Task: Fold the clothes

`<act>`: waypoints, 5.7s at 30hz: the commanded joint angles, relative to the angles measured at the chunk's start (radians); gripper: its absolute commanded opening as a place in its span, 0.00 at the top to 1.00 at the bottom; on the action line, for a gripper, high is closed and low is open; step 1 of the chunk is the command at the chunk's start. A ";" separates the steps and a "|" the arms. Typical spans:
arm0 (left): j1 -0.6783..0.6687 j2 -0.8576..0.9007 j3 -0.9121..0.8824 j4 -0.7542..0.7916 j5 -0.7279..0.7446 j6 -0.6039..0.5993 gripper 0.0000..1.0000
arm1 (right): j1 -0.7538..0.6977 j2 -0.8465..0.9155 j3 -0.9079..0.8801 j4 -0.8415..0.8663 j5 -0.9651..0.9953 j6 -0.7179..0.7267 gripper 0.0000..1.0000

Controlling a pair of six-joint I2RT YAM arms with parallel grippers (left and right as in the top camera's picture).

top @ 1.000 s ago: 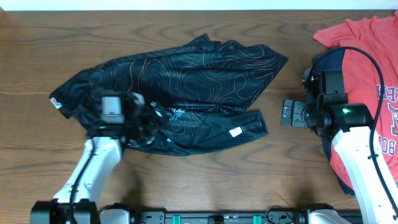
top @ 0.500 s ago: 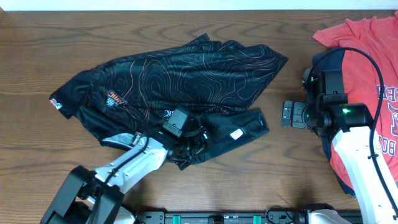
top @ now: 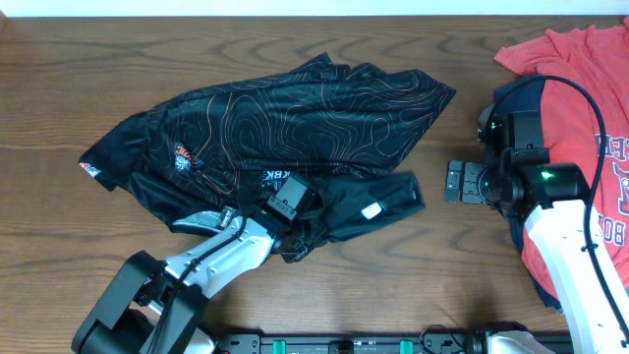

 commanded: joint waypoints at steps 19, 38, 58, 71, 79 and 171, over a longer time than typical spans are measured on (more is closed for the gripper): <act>0.452 -0.078 -0.013 -0.130 0.336 0.379 0.12 | -0.008 -0.005 0.008 -0.007 0.006 -0.023 0.01; 0.167 -0.149 -0.014 -0.298 -0.079 0.185 0.04 | -0.008 -0.005 0.008 -0.007 0.006 -0.023 0.01; 0.102 -0.021 -0.030 -0.069 -0.182 0.207 0.94 | -0.008 -0.005 0.008 -0.017 0.006 -0.023 0.01; 0.375 -0.542 -0.022 -0.585 -0.021 0.514 0.94 | -0.008 0.098 0.007 0.066 -0.130 -0.006 0.01; 0.543 -0.874 -0.022 -0.752 -0.023 0.537 0.94 | -0.006 0.292 0.007 0.255 -0.200 0.083 0.13; 0.774 0.223 1.352 -0.312 0.163 0.905 0.94 | -0.171 0.451 0.703 0.466 -0.203 0.114 0.99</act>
